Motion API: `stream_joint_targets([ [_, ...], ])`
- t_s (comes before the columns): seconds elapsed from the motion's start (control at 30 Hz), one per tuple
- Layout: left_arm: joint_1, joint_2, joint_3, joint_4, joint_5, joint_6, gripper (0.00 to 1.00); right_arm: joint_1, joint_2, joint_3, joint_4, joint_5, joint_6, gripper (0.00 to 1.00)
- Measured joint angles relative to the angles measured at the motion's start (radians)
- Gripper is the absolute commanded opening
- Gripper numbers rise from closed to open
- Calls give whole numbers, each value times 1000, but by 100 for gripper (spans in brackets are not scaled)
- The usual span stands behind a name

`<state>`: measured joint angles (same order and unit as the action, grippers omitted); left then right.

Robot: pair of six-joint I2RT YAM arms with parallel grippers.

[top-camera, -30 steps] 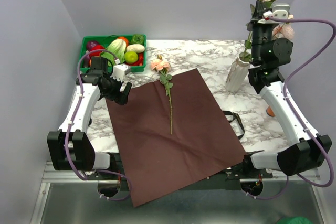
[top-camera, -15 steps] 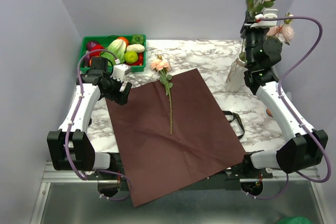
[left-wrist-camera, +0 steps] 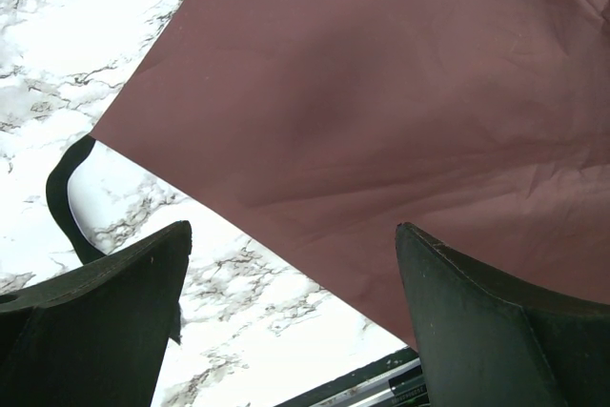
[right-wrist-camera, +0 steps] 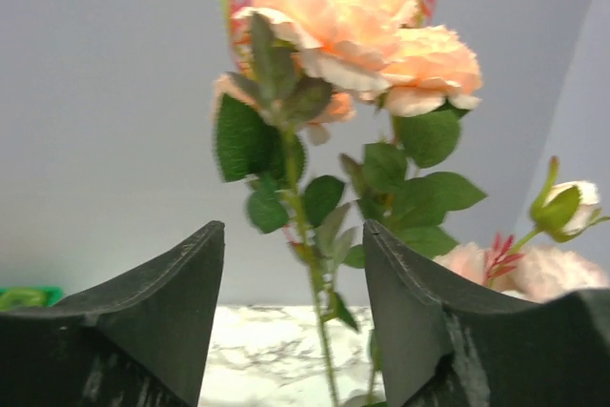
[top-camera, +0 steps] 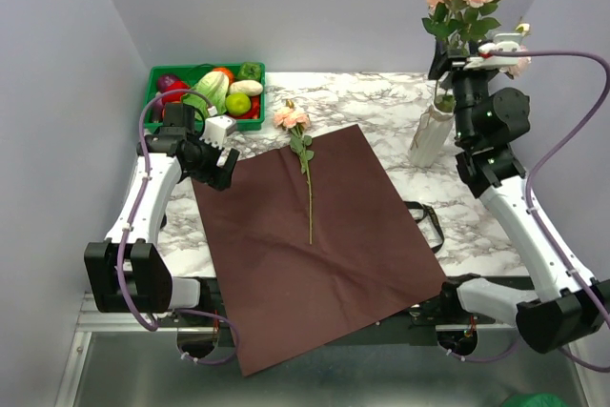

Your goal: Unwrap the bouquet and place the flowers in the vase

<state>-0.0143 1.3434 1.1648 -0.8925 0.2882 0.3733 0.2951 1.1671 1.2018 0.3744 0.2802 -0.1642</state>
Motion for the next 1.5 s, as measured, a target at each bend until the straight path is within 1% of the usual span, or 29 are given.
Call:
stream_joint_targets([
  [0.07, 0, -3, 0, 0, 0, 0, 97, 45, -29, -15, -26, -10, 14, 78],
  [0.2, 0, -3, 0, 0, 0, -4, 99, 163, -8, -20, -82, -3, 26, 87],
  [0.23, 0, -5, 0, 1, -1, -8, 99, 201, 14, -18, -94, 3, 26, 100],
  [0.27, 0, -6, 0, 1, -1, -10, 99, 238, 48, -15, -110, 11, 26, 100],
  [0.37, 0, -26, 0, 6, -9, -19, 99, 330, 161, 0, -173, 33, 46, 100],
  [0.43, 0, -43, 0, 11, -14, -23, 99, 369, 236, 13, -233, 21, 87, 100],
  [0.53, 0, -65, 0, 20, -23, -27, 99, 390, 301, 16, -292, -79, 172, 100],
  [0.63, 0, -69, 0, 37, -33, -40, 99, 390, 338, 16, -288, -172, 259, 100],
  [0.67, 1, -69, 0, 39, -36, -44, 99, 390, 362, 29, -295, -197, 288, 100],
  [0.7, 6, -69, 0, 44, -37, -51, 99, 390, 403, 74, -337, -203, 315, 100],
  [0.77, 18, -69, -1, 58, -46, -63, 99, 395, 549, 237, -437, -181, 366, 100],
  [0.83, 27, -69, -2, 73, -51, -73, 99, 409, 706, 409, -546, -105, 407, 100],
  [0.87, 29, -69, -2, 79, -54, -77, 99, 414, 771, 462, -594, -66, 433, 100],
  [0.93, 33, -69, -3, 90, -57, -84, 99, 429, 857, 501, -679, 0, 470, 100],
  [1.0, 34, -69, -5, 98, -60, -87, 99, 448, 915, 500, -770, 47, 513, 100],
  [1.07, 35, -69, -10, 107, -60, -87, 99, 462, 948, 494, -826, 61, 545, 99],
  [1.13, 37, -69, -16, 111, -61, -87, 99, 470, 957, 484, -853, 63, 569, 93],
  [1.2, 39, -69, -21, 114, -62, -87, 99, 476, 957, 481, -854, 62, 579, 90],
  [1.33, 40, -69, -34, 124, -65, -86, 99, 476, 956, 479, -835, 59, 583, 78],
  [1.5, 41, -69, -46, 128, -71, -81, 99, 474, 1001, 528, -842, 60, 583, 77],
])
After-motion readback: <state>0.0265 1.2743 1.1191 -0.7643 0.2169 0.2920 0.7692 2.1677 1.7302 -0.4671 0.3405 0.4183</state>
